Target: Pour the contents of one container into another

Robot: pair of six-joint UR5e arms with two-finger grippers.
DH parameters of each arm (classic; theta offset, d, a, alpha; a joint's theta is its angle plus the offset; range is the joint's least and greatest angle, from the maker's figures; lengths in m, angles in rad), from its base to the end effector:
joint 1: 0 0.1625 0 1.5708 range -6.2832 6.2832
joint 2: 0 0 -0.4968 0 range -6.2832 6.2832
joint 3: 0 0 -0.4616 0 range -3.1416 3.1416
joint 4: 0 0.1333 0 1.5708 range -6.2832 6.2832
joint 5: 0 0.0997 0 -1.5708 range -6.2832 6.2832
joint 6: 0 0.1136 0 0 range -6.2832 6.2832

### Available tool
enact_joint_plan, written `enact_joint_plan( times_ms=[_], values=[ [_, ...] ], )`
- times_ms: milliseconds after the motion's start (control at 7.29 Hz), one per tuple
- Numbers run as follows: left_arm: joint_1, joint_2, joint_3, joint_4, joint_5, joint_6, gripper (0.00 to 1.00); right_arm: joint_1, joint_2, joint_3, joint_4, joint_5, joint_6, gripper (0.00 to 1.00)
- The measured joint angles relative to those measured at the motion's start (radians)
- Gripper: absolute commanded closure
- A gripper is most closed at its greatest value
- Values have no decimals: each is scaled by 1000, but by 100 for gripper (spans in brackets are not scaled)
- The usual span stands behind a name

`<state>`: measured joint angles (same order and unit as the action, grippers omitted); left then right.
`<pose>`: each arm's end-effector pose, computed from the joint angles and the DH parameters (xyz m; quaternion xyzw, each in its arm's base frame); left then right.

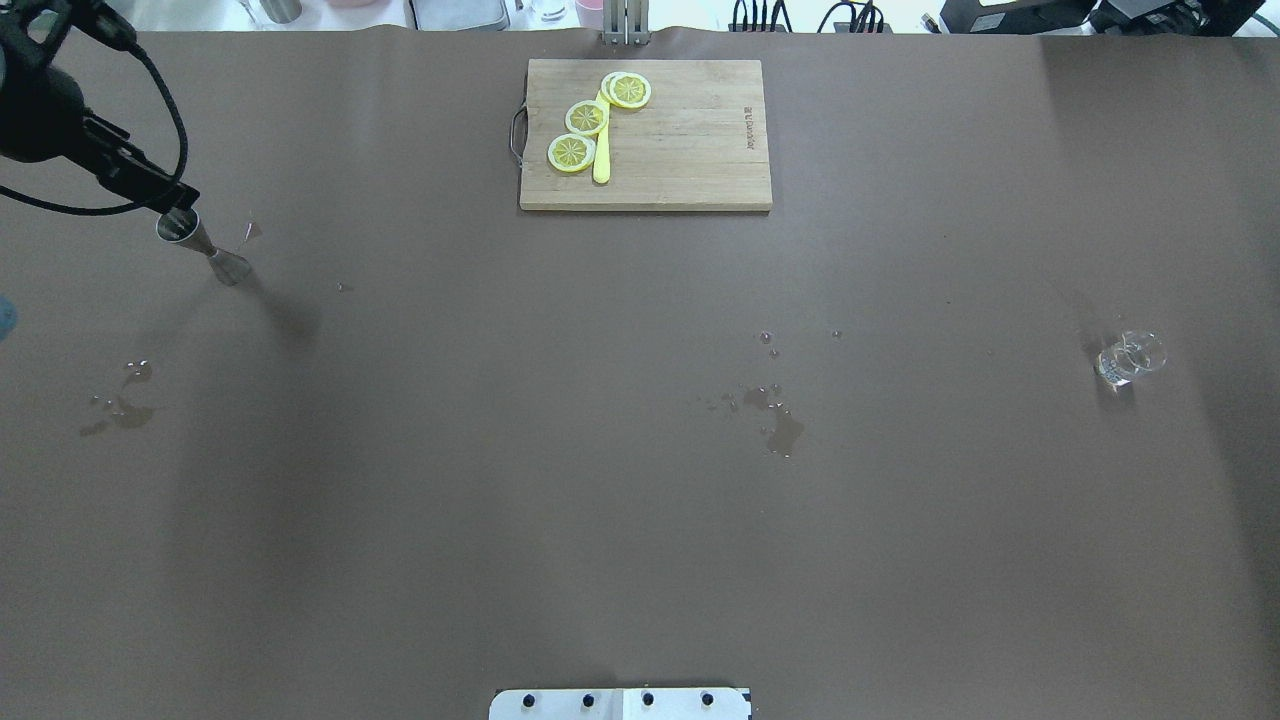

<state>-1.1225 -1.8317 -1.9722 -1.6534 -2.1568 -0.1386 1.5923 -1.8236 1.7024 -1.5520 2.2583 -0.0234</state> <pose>0.2094 -0.5979 0.3606 0.2557 0.3583 0.2414 0.8649 0.0703 -0.4227 0.7968 -0.0406 -0.3376 0.0164 0.9403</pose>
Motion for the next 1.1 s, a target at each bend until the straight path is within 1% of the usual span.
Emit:
enact_joint_plan(
  times_ms=[275,412,549,824,1098],
  values=[
    [-103,74,12,3,-114,25,2,0,1,0,12,3,3,0],
    [-149,103,24,11,-157,45,2,0,2,1,25,6,4,0],
    [-178,130,34,37,-173,74,2,0,5,2,41,12,5,0],
    [-213,171,57,161,-148,146,2,0,6,1,59,32,1,0],
    [-309,222,100,267,-137,341,2,0,7,-2,61,37,1,0]
  ],
)
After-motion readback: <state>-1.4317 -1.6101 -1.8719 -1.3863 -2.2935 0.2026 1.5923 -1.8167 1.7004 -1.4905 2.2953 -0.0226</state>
